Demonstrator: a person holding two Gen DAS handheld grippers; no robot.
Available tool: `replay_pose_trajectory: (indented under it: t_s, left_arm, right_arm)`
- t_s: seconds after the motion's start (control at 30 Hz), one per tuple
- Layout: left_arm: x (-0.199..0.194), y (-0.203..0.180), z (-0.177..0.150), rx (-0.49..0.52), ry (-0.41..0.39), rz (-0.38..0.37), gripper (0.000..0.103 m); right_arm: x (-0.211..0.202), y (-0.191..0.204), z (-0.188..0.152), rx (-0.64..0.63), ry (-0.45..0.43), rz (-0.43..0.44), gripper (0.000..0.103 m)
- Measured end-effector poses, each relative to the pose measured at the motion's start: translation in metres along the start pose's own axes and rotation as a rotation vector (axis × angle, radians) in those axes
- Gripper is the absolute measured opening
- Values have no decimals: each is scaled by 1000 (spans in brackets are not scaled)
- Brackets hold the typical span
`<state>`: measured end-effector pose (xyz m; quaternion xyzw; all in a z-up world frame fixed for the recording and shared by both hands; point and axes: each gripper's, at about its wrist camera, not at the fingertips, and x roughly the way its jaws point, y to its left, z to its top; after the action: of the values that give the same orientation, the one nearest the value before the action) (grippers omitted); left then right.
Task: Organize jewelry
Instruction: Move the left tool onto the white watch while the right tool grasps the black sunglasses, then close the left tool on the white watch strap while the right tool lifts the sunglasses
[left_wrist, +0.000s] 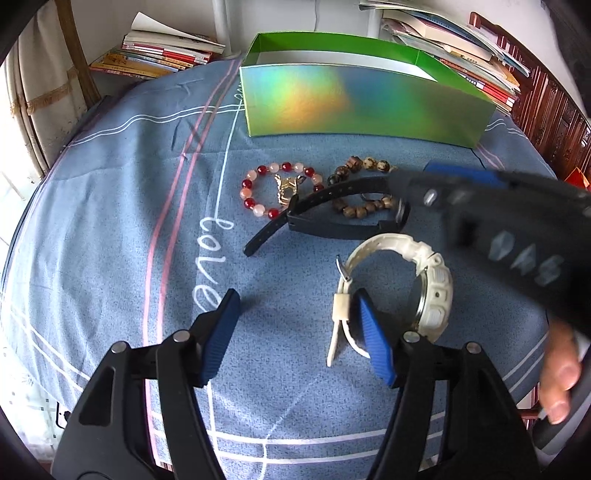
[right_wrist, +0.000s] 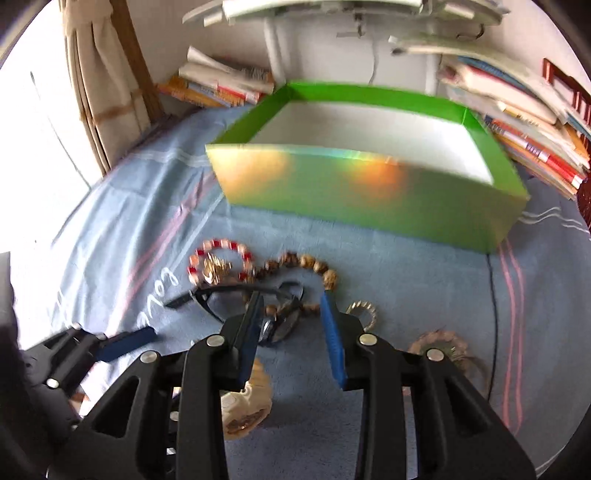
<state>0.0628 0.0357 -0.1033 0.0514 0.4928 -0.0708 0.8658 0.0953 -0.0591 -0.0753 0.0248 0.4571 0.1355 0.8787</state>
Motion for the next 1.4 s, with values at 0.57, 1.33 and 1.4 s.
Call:
replay_pose_trajectory:
  t_s: [0.57, 1.33, 1.4]
  left_arm:
    - [-4, -11, -1, 42, -12, -36, 29]
    - [4, -20, 4, 28, 2, -17, 71]
    - [5, -22, 4, 34, 0, -21, 72]
  right_arm:
    - [-69, -77, -42, 163, -128, -140, 10]
    - [-86, -133, -85, 272, -119, -221, 54]
    - [-81, -126, -85, 249, -106, -202, 55]
